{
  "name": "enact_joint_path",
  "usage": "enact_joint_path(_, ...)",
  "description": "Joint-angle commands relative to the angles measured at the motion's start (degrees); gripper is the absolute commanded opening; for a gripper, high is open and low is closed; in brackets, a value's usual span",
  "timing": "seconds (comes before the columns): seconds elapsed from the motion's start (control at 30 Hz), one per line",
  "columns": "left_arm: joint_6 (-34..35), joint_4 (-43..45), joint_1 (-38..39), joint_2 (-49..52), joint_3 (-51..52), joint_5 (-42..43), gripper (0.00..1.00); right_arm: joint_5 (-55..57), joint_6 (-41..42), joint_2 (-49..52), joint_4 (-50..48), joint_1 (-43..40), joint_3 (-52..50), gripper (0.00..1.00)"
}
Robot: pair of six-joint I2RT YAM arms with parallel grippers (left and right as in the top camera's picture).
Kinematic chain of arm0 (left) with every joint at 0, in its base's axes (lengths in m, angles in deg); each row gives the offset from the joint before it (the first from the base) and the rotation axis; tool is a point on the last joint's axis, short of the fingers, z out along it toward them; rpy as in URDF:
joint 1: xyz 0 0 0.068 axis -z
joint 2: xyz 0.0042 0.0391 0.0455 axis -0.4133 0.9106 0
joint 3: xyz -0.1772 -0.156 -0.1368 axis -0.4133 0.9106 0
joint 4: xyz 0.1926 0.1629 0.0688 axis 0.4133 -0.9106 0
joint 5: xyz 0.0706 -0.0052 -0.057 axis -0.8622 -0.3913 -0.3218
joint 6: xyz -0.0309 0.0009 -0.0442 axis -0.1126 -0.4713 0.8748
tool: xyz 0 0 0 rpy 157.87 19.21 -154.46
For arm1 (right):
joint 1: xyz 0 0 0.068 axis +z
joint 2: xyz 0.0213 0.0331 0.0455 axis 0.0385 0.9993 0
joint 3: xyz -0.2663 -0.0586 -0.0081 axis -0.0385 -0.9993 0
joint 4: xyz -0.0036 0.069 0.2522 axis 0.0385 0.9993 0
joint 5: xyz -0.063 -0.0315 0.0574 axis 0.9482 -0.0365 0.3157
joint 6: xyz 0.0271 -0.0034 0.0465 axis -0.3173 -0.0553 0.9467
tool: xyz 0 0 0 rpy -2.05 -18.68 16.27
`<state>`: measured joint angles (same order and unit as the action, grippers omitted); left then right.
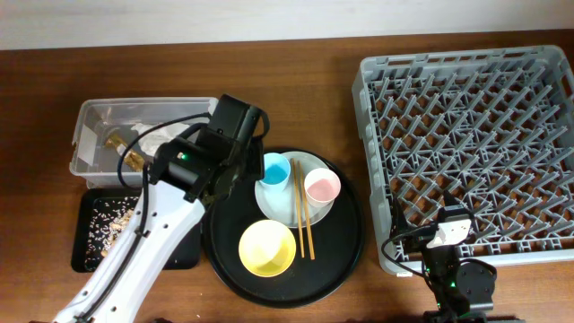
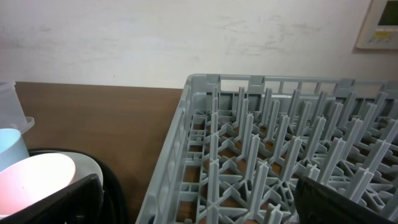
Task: Sort waste into correct bins and load items into the dishwasher rack
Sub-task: 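Set the empty yellow bowl back on the round tray with the left gripper, then grasp the blue cup with the left gripper and lift it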
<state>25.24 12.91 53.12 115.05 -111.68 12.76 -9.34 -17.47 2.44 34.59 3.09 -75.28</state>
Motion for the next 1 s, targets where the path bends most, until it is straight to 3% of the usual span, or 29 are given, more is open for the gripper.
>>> enact_joint_path(0.0,-0.76,1.27,-0.39,1.44,-0.79,-1.05,0.63,0.09,0.26,-0.37,0.22,-0.26,-0.31,0.99)
enact_joint_path(0.3,-0.76,4.85,-0.39,18.97,-0.79,2.10,0.63,0.11,0.26,-0.37,0.22,-0.26,-0.31,0.99)
enact_joint_path(0.47,-0.74,7.72,-0.39,21.40,-0.79,2.86,0.62,0.09,0.26,-0.37,0.22,-0.26,-0.31,0.99)
enact_joint_path(0.53,-0.72,8.74,-0.39,21.40,-0.50,2.89,0.52,0.09,0.26,-0.37,0.22,-0.26,-0.31,0.99)
enact_joint_path(0.57,-0.70,9.70,-0.39,21.40,0.96,2.86,0.36,0.11,0.26,-0.37,0.22,-0.26,-0.31,0.99)
enact_joint_path(0.63,-0.72,11.37,-0.39,21.40,4.37,2.86,0.16,0.09,0.26,-0.37,0.22,-0.26,-0.31,0.99)
enact_joint_path(0.77,-0.70,12.20,-0.37,21.40,5.35,2.86,0.11,0.11,0.26,-0.37,0.22,-0.26,-0.31,0.99)
enact_joint_path(0.8,-0.72,12.11,-0.39,21.40,5.42,2.91,0.01,0.90,-0.04,-0.37,-0.17,-0.26,-0.31,0.99)
enact_joint_path(0.9,-0.76,10.14,-0.46,18.23,1.88,5.73,0.00,3.48,-0.72,-0.37,-2.16,-0.20,-0.31,0.99)
enact_joint_path(0.97,-0.83,6.58,-1.16,10.80,-3.89,5.92,0.00,2.67,5.95,-0.37,-5.92,-0.22,0.42,0.99)
